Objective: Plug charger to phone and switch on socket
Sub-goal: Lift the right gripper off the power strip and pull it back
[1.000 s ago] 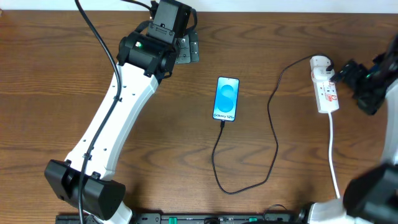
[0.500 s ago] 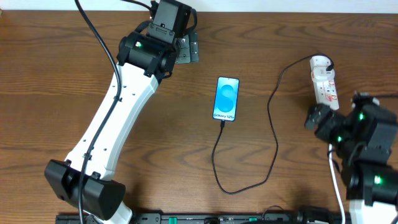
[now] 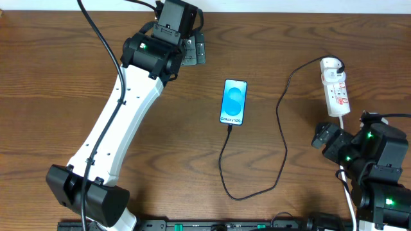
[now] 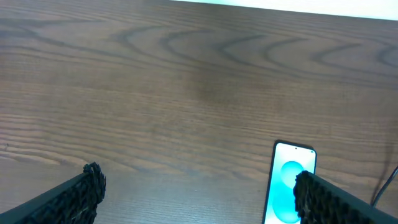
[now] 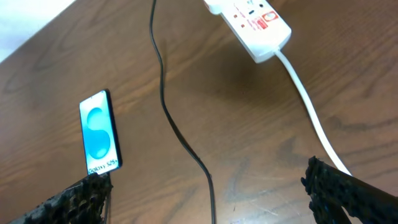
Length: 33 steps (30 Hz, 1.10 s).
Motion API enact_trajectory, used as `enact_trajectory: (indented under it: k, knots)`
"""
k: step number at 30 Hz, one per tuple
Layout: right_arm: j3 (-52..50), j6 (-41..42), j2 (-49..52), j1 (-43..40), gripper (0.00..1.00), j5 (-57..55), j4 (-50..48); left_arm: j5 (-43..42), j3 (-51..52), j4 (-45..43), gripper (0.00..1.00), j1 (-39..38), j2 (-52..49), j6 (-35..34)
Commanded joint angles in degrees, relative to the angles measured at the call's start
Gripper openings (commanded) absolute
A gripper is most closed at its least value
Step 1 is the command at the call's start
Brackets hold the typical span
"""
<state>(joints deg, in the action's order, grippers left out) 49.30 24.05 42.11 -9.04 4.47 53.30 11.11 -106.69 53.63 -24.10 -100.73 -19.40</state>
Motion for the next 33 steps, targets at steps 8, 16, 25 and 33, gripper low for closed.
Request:
enact_trajectory:
  k: [8, 16, 25, 33]
  knots:
    - [-0.3, 0.7, -0.1, 0.5, 0.99, 0.2, 0.5, 1.2, 0.0, 0.1, 0.98, 0.0, -0.3, 0.7]
    - [-0.3, 0.4, -0.1, 1.2, 0.99, -0.1, 0.6, 1.2, 0.0, 0.1, 0.98, 0.0, -0.3, 0.7]
    - [-0.3, 0.1, -1.6, 1.3, 0.99, -0.7, 4.2, 1.2, 0.0, 0.1, 0.98, 0.0, -0.3, 0.7]
    - [-2.1, -7.0, -8.2, 2.4, 0.99, -0.2, 0.8, 1.2, 0.0, 0.1, 0.98, 0.0, -0.3, 0.7]
